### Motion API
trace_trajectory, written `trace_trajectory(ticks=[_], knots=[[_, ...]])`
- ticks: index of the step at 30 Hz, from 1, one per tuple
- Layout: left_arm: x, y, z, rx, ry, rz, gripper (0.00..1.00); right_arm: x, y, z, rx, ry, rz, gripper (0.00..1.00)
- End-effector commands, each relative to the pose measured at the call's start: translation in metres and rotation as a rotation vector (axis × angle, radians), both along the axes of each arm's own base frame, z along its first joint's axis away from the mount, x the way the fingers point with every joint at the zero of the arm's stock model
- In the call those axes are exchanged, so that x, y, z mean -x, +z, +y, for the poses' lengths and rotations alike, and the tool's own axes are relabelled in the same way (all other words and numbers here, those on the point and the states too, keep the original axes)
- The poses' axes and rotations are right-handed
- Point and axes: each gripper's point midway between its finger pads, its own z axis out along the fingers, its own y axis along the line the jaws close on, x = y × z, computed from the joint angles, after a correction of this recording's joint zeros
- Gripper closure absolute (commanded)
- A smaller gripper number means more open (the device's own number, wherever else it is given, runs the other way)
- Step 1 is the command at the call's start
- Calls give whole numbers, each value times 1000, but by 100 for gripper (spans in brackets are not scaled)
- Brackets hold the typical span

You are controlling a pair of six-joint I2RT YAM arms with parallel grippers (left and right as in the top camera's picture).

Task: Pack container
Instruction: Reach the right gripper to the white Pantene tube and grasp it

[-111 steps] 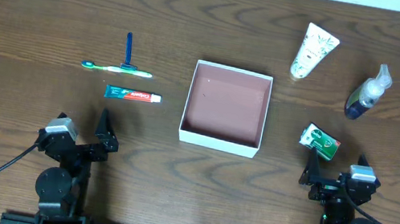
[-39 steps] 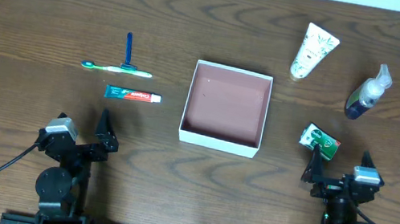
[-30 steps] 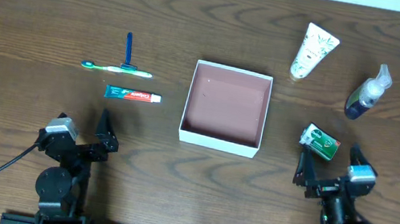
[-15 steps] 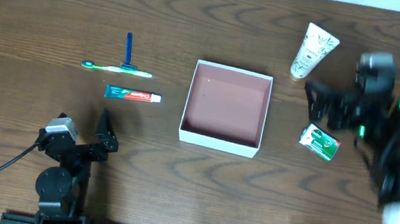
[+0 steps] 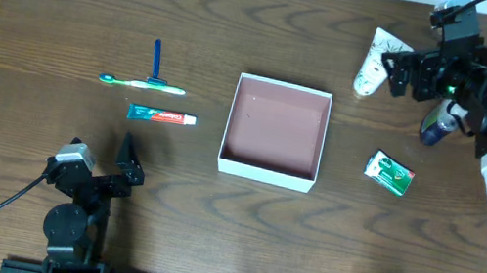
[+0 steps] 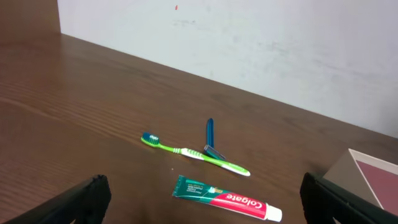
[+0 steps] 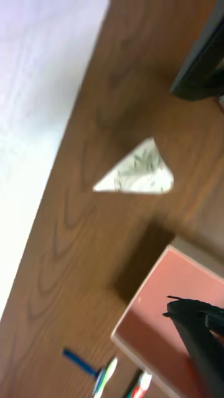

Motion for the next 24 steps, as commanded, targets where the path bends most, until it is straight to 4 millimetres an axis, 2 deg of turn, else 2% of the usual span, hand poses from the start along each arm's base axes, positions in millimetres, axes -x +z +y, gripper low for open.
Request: trace_trajectory(ticks=[1,6,10,16,21,24], knots=[[1,-17,2,-7,8,53,2,-12,-1,-13,82,41,-44,1],[1,-17,2,-7,8,53,2,-32,-20,-17,86,49,-36,1],[1,-17,2,-7,8,53,2,-46,-51,-14,83,75,10,2],[1,-17,2,-7,8,53,2,-60,-86,-7,42,116,62,10],[1,-17,2,-7,8,53,2,-69,-96,-6,39,120,55,21],[1,-17,2,-7,8,53,2,-73,-93,-7,42,119,35,32]])
